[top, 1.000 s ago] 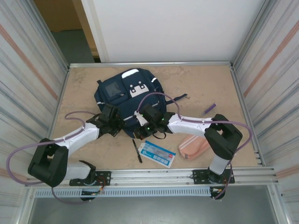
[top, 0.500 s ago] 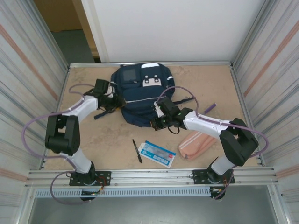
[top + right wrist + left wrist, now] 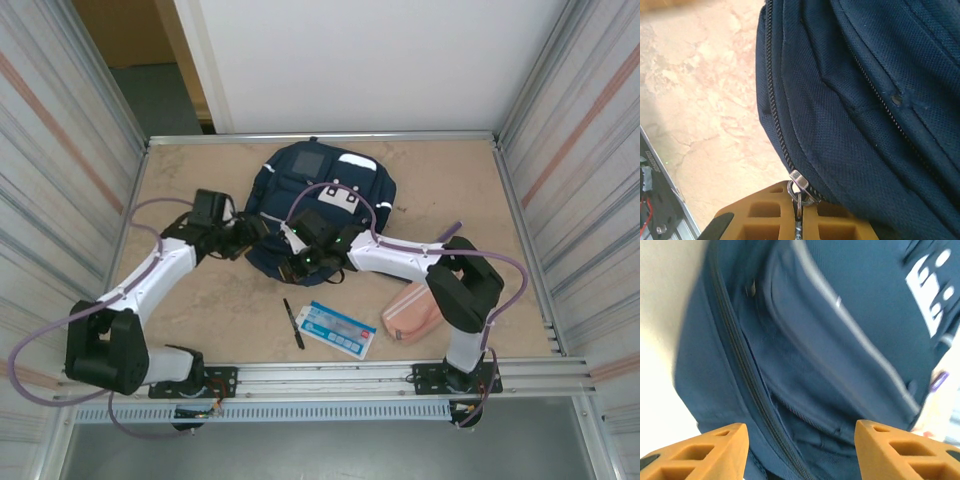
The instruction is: Pack the student bag
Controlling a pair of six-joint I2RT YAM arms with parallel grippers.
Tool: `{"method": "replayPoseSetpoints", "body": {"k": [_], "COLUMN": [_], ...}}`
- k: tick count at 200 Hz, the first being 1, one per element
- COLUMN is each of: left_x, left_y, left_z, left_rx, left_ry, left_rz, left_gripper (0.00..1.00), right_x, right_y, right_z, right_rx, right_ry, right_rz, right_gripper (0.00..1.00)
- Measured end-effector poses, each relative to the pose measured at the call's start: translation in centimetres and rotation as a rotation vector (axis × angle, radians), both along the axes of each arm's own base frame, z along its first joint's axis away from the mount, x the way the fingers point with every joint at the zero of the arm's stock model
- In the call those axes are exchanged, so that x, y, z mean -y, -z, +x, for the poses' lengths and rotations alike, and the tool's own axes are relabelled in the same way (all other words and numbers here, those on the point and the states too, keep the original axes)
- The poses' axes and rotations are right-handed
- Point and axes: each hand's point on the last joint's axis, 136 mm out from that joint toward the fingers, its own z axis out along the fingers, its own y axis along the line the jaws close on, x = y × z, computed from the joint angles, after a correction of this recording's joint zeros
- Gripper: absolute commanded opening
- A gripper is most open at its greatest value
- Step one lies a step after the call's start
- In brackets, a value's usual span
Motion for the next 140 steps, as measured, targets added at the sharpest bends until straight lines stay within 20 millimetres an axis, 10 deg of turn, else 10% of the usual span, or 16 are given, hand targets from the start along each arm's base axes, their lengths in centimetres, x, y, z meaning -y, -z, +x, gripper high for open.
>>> {"method": "replayPoseSetpoints", "body": {"k": [34,64,140], "left_x": [0.8,0.3,-2.0], "left_y": [3.3,4.9,3.8], "left_z": [-1.5,-0.9,0.8], "left_rx": [-0.103,-0.137,-0.162], "left_ry": [-0.024,-0.066,-0.032], "left_rz": [0.039,0.067,-0.049], "left_gripper": [0.53,0.0,0.0], "right_x": [-0.6,-0.7,9.9], "right_y": [0.5,1.0,1.3], "right_z": [-0.6,-1.2,1.9], "right_rx": [-0.021,-0.016,0.058], "right_ry": [-0.005,-0.011,0.21], "right_rz": [0.002,-0.024,-0.139], "right_gripper": [0.0,0.0,0.0]}}
